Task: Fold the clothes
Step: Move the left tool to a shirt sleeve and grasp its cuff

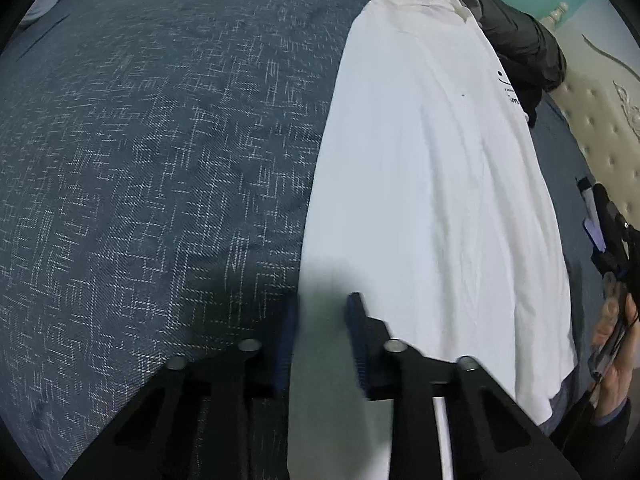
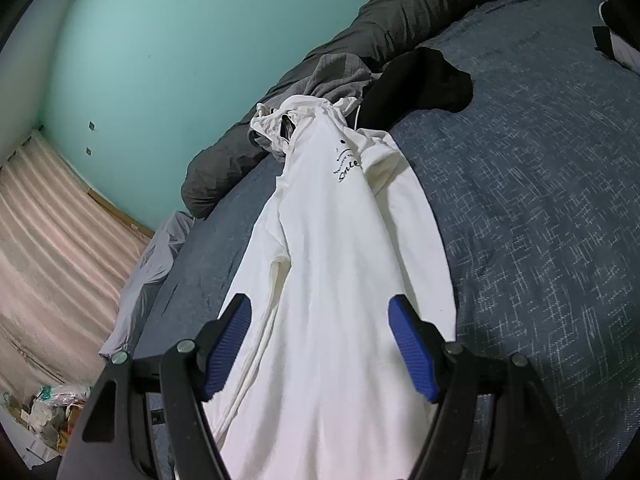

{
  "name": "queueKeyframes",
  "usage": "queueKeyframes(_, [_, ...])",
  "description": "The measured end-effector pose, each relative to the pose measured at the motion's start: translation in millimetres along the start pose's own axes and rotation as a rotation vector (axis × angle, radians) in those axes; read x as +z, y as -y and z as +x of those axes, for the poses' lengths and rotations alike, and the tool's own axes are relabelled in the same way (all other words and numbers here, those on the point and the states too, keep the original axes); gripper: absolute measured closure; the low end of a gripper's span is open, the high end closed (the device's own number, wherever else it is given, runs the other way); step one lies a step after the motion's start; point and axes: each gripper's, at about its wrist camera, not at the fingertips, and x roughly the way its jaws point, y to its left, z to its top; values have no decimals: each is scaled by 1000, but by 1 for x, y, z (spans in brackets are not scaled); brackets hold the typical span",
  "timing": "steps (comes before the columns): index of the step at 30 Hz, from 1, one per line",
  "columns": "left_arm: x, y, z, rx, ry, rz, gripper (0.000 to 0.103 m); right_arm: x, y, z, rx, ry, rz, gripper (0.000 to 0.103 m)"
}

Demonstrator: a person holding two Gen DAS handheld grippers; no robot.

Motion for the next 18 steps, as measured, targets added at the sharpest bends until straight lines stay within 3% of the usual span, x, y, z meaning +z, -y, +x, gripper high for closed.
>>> queueKeyframes(2, [-2, 0, -1, 0, 0, 10, 100, 0, 2, 1, -1, -2, 10, 31])
queueKeyframes(11, [6, -4, -28, 14, 48, 46, 101, -1, 4, 4, -5, -13, 16, 31])
queueKeyframes(18, [35, -52, -65, 94, 128, -3, 101, -2, 4, 6, -13, -16, 14, 31])
